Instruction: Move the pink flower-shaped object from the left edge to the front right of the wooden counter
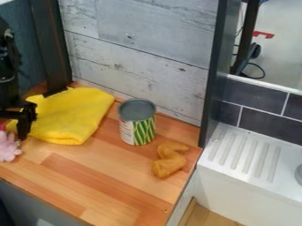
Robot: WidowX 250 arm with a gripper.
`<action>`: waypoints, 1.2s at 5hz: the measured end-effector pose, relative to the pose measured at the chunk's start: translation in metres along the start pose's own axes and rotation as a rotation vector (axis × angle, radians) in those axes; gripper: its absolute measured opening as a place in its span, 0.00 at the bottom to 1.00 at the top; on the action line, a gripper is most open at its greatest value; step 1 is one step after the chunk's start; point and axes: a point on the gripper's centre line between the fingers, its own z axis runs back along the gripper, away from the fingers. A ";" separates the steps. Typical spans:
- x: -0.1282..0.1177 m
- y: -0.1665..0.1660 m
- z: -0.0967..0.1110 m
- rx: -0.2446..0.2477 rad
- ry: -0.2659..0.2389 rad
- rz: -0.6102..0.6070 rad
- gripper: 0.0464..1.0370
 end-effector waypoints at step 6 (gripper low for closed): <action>-0.036 -0.067 0.087 0.033 -0.186 -0.300 0.45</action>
